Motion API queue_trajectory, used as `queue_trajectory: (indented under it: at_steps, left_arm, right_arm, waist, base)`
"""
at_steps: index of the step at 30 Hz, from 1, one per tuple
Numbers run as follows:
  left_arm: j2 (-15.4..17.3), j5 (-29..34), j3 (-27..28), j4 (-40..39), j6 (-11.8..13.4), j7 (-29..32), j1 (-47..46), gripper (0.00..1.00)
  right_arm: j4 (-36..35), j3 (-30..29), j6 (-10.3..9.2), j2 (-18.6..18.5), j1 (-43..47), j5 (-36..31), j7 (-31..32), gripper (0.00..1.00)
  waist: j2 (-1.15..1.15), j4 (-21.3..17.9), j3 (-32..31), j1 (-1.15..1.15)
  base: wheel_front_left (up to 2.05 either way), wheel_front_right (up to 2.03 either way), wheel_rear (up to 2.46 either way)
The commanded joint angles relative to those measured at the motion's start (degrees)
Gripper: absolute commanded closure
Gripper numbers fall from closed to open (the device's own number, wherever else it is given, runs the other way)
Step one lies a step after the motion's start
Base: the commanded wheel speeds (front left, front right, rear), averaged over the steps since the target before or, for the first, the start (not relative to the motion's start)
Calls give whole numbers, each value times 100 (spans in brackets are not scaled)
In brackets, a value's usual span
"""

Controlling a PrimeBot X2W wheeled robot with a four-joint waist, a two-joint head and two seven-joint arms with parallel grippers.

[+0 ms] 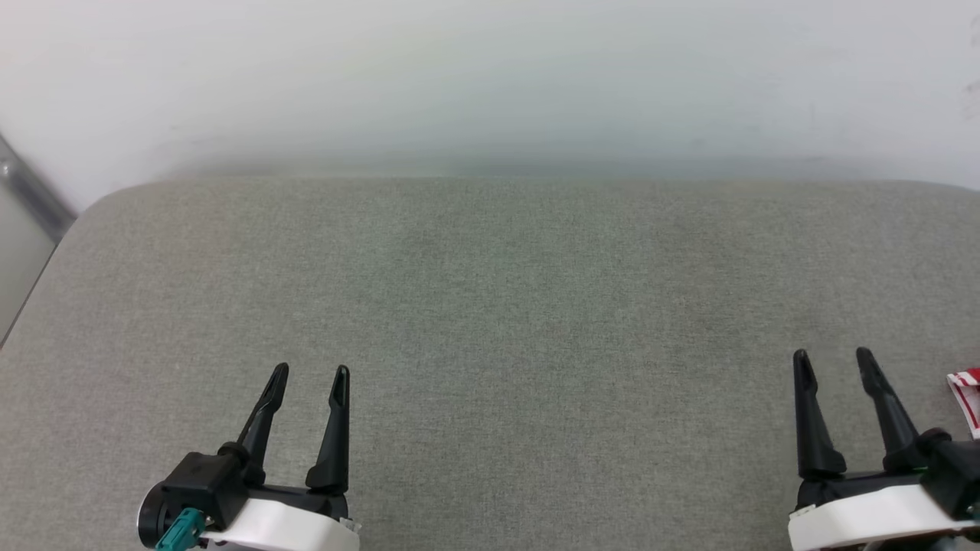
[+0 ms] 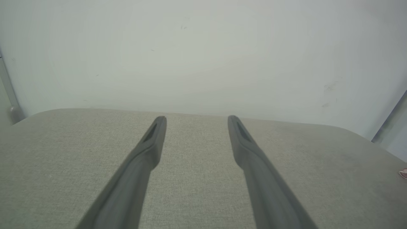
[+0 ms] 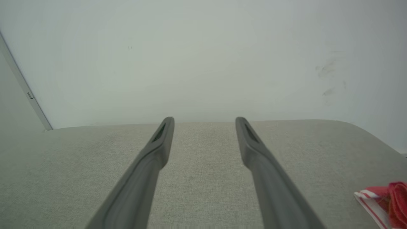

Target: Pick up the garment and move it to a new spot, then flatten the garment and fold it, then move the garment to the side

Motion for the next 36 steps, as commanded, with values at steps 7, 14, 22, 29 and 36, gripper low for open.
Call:
queue_trajectory:
  at_steps: [7, 14, 22, 29, 36]
  left_arm:
    - [-17, 27, 65, 50, -11, -12, 128, 0]
    - [-17, 147, 40, -59, -10, -12, 119, 0]
    - [-32, 134, -31, -14, -11, -12, 116, 0]
    - [20, 165, 38, 61, -11, -12, 43, 0]
    - [0, -154, 28, 234, 8, 51, 139, 100]
  right_arm:
    - [208, 98, -3, 52, -21, -97, -208, 0]
    - [285, 85, -3, 56, -106, -80, -262, 0]
    - [423, 64, -3, 56, -124, -121, -290, 0]
    - [432, 149, -3, 56, -173, -180, -304, 0]
    - [625, 172, 0, 26, -31, 132, -219, 100]
  waist:
    - [0, -77, -86, 1]
    - [0, -106, -63, 1]
    - [0, -121, -12, 1]
    - [0, -130, 58, 1]
    - [0, -136, 62, 2]
  base:
    - [0, 0, 0]
    - [0, 0, 0]
    - [0, 0, 0]
    - [0, 0, 0]
    - [0, 0, 0]
